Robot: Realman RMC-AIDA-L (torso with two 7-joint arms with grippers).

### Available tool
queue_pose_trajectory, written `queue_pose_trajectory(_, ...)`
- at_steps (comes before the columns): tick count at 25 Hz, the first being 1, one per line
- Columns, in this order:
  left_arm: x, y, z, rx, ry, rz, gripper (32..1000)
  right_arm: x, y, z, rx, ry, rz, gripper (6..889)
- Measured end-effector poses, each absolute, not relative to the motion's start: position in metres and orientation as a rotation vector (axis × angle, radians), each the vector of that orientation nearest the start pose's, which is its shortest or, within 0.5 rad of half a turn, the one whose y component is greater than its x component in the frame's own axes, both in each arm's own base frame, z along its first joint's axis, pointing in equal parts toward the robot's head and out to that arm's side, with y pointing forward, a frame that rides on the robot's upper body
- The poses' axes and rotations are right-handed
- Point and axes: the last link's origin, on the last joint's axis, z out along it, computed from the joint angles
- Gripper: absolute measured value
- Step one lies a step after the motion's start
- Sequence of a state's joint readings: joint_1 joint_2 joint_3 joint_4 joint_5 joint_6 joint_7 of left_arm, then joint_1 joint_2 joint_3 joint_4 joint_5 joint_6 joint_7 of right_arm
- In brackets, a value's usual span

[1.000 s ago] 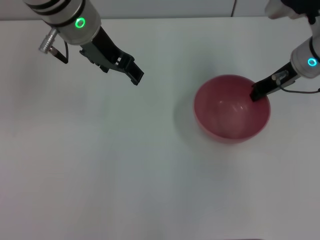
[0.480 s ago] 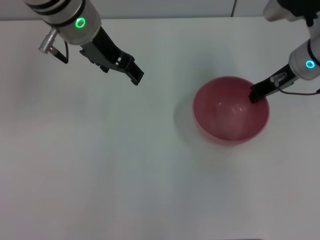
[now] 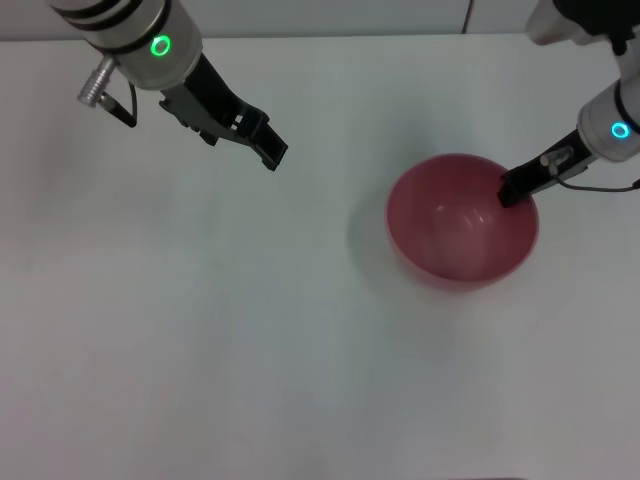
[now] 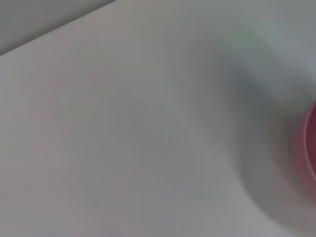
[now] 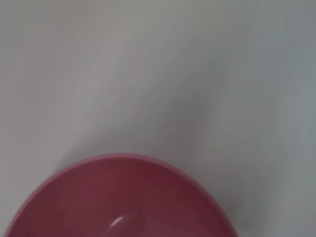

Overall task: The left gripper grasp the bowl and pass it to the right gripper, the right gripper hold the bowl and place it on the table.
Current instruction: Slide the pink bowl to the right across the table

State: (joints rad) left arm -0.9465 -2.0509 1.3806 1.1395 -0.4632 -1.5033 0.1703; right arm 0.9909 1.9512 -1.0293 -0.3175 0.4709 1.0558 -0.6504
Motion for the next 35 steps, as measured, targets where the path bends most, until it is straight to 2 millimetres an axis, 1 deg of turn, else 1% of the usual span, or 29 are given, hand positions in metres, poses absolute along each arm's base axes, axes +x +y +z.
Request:
queue_pose_trajectory(8,-0.1050,0.4122,-0.0055,-2.357,-1.120,0.441,838,0.2607,0.4225,-0.0207,-2.318,1.341,-0.462,52)
queue_pose_trajectory(25,-0.1084,0.4119,-0.0068,-2.354,-1.134,0.452,836,0.2564,0.4242,-0.0197,-2.354,1.302,-0.461,152)
queue_pose_trajectory(35,-0.1112,0.4114,-0.0063,-2.351,-1.139,0.455,835,0.2539,0.4228,-0.0216,-2.394,1.273,-0.465,303)
